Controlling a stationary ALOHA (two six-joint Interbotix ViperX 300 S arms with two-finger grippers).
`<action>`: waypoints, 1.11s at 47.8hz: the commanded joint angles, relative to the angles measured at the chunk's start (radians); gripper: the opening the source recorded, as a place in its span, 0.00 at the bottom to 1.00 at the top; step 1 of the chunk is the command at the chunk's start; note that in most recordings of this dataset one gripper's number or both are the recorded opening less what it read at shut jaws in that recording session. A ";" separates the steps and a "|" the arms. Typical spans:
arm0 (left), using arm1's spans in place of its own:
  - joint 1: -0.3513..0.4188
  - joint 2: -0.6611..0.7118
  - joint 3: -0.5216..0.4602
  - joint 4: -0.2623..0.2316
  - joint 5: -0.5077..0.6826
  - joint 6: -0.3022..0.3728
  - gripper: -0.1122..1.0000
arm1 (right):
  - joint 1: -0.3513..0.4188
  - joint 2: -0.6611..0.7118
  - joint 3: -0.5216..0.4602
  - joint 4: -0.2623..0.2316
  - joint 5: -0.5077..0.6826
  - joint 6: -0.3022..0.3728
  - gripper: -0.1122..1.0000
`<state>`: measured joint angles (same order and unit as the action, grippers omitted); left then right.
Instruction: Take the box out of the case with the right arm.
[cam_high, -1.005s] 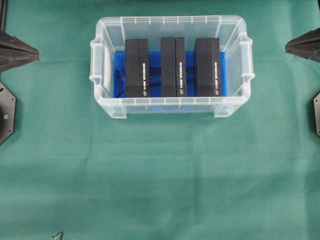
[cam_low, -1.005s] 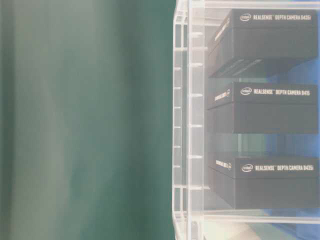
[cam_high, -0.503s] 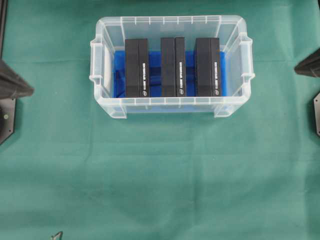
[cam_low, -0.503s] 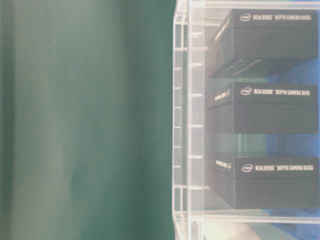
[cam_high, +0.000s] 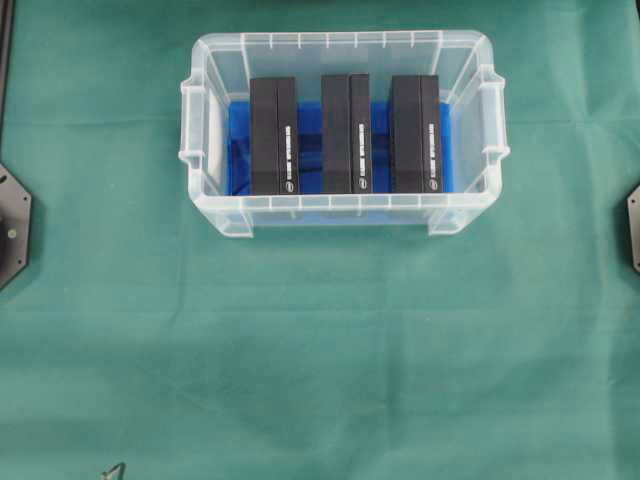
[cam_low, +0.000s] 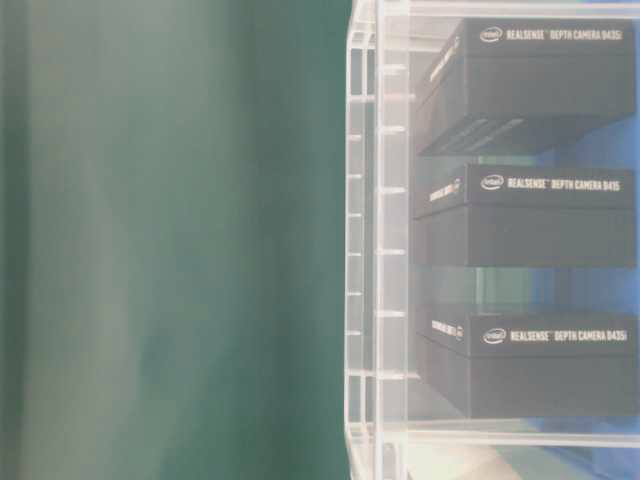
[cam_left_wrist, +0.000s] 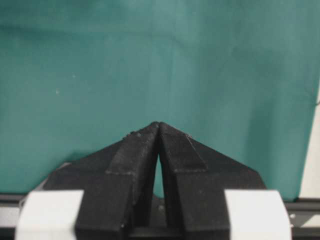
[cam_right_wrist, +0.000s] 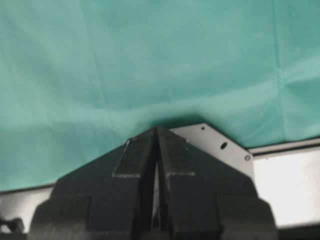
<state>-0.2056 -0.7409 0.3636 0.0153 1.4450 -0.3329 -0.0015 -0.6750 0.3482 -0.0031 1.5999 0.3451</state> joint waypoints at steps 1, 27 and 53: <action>-0.005 0.003 -0.023 0.003 -0.003 -0.002 0.10 | 0.002 0.002 -0.025 -0.005 -0.003 0.006 0.10; -0.005 0.003 -0.023 0.003 0.000 -0.002 0.10 | 0.000 0.021 -0.023 -0.112 0.005 0.885 0.10; -0.005 0.006 -0.023 0.005 0.002 0.000 0.10 | -0.055 0.051 -0.023 -0.126 0.005 1.104 0.10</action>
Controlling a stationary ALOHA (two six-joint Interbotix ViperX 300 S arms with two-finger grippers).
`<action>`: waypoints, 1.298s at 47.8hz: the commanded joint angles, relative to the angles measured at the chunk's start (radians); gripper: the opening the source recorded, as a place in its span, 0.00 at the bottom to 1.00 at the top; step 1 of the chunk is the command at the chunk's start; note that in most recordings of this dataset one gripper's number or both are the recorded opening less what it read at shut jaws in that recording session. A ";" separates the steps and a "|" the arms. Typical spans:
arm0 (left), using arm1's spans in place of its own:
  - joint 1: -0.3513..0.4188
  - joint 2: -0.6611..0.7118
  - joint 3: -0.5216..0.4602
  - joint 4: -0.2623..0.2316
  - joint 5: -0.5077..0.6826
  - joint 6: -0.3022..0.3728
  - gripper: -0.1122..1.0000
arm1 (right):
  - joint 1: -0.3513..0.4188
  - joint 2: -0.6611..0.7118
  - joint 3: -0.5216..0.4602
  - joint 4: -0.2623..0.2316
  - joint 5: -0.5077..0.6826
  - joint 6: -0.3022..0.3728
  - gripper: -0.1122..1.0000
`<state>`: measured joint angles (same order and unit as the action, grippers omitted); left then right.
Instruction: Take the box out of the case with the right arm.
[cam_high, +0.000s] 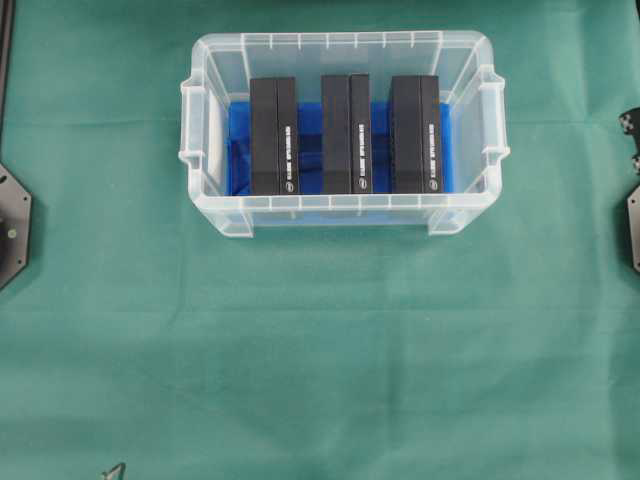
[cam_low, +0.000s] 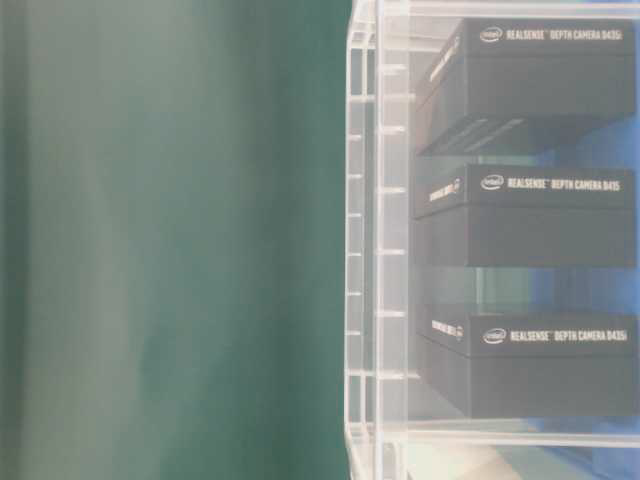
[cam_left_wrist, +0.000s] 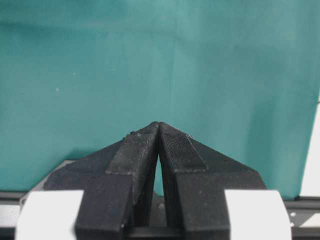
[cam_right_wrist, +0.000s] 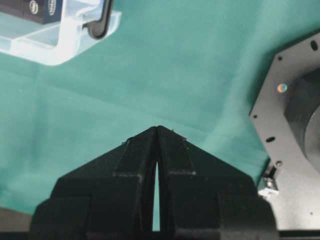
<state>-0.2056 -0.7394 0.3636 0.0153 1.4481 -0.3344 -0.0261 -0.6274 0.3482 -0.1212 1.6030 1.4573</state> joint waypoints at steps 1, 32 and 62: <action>-0.005 0.005 -0.023 0.003 -0.002 0.002 0.10 | -0.044 0.003 -0.023 -0.009 0.002 -0.018 0.10; -0.005 0.002 -0.023 0.005 0.002 0.003 0.10 | -0.290 0.055 -0.018 -0.011 -0.002 -0.233 0.10; -0.005 0.005 -0.021 0.005 0.003 0.003 0.10 | -0.290 0.071 0.009 -0.040 0.002 -0.209 0.96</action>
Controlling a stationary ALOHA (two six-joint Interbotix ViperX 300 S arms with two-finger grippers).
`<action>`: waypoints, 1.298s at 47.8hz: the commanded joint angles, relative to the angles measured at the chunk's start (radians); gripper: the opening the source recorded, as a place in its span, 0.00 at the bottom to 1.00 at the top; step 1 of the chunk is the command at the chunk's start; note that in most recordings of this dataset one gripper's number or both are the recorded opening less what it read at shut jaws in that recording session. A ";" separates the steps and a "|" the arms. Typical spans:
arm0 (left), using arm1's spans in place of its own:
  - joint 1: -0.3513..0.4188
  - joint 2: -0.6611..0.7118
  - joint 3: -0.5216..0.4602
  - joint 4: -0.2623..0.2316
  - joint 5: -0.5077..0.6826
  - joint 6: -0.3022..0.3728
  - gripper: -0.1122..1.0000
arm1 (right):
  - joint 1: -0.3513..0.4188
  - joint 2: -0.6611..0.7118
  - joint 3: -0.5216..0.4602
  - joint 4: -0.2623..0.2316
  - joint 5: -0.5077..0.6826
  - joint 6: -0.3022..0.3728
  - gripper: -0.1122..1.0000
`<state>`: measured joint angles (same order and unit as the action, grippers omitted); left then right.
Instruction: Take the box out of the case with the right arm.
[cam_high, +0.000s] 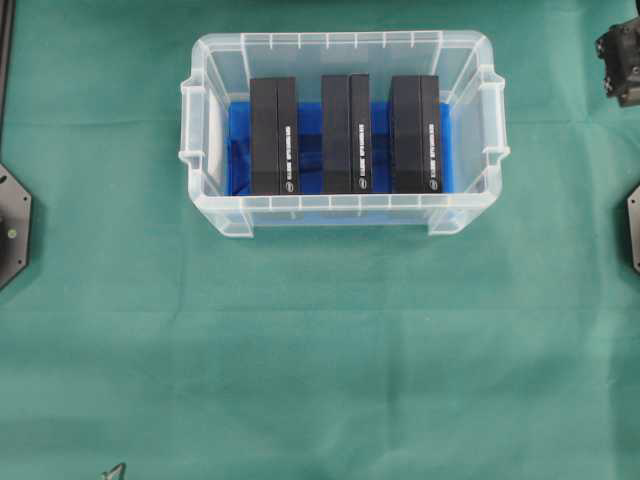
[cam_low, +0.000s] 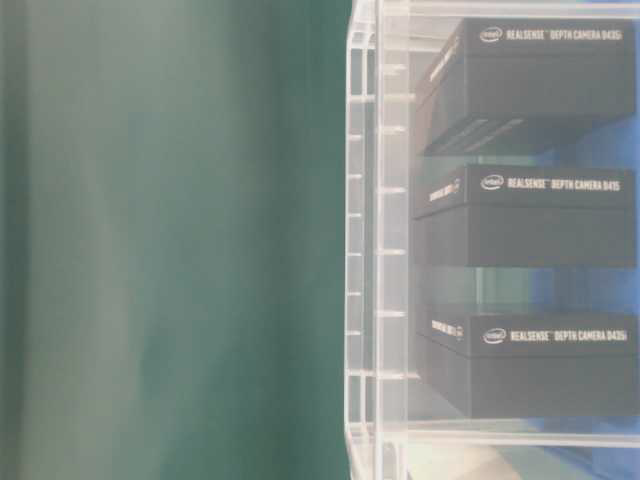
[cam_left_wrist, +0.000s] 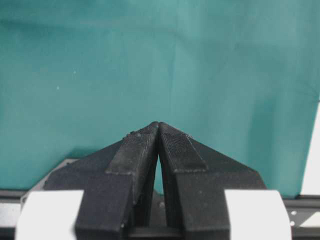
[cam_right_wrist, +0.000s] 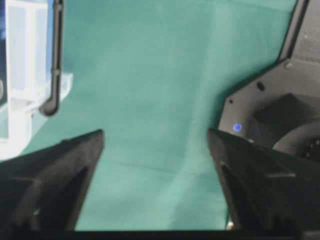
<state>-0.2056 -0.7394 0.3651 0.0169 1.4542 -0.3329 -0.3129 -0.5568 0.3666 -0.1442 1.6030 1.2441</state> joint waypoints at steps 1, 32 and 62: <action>-0.005 0.002 -0.023 0.003 -0.005 0.002 0.10 | -0.005 0.000 -0.009 -0.020 0.002 0.008 0.96; -0.005 0.009 -0.018 0.008 0.005 0.002 0.10 | -0.003 0.000 -0.008 -0.029 -0.002 0.064 0.95; -0.005 -0.018 -0.014 0.009 0.080 0.003 0.10 | 0.044 0.155 -0.115 -0.008 -0.061 0.141 0.95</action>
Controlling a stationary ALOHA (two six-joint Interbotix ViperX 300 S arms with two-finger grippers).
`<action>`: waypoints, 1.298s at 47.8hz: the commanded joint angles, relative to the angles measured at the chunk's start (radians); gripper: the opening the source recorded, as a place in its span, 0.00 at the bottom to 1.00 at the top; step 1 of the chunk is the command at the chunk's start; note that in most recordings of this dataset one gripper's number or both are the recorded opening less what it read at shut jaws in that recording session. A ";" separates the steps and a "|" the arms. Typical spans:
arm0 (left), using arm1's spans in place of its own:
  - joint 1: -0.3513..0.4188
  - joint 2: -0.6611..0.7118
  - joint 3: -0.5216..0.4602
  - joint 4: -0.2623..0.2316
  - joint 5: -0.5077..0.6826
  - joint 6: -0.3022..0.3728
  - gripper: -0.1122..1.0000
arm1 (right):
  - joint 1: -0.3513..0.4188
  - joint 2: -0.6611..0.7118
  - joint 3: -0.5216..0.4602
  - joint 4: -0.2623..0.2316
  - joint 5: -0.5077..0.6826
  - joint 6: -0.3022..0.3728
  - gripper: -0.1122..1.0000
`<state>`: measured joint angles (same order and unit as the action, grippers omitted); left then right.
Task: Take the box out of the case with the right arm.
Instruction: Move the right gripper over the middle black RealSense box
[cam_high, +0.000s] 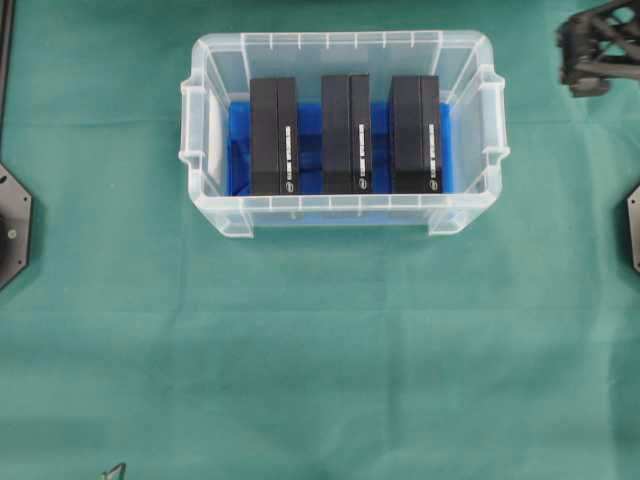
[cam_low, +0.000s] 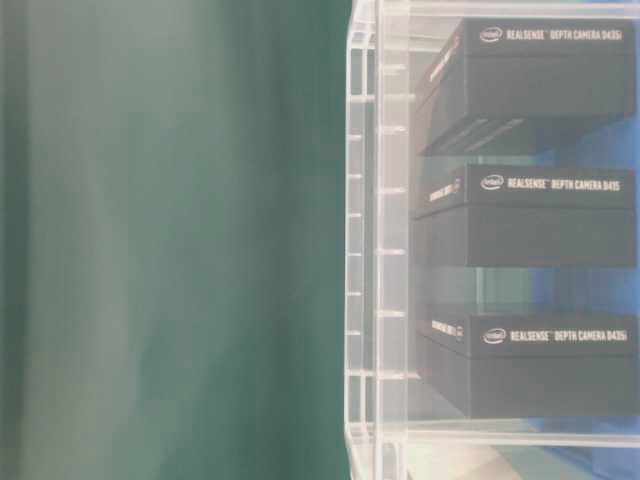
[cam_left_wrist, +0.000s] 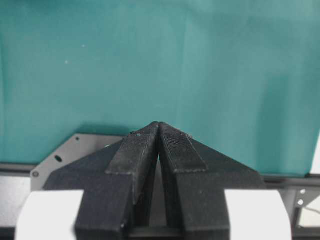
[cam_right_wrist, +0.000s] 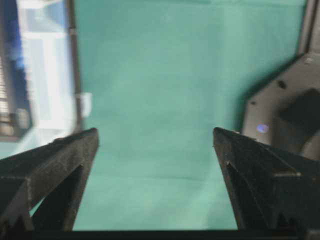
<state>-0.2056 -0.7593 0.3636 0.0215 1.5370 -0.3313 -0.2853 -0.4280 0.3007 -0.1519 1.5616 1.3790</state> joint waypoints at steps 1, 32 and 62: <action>-0.005 0.002 -0.012 0.005 -0.003 0.002 0.10 | 0.023 0.040 -0.058 0.000 -0.023 0.009 0.95; -0.005 0.000 -0.012 0.005 -0.003 0.002 0.10 | 0.135 0.471 -0.503 -0.009 -0.049 0.038 0.95; -0.003 0.000 -0.012 0.005 -0.003 0.000 0.10 | 0.150 0.624 -0.678 -0.006 -0.100 -0.011 0.95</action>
<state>-0.2056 -0.7609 0.3636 0.0230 1.5370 -0.3313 -0.1350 0.2163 -0.3528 -0.1565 1.4650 1.3698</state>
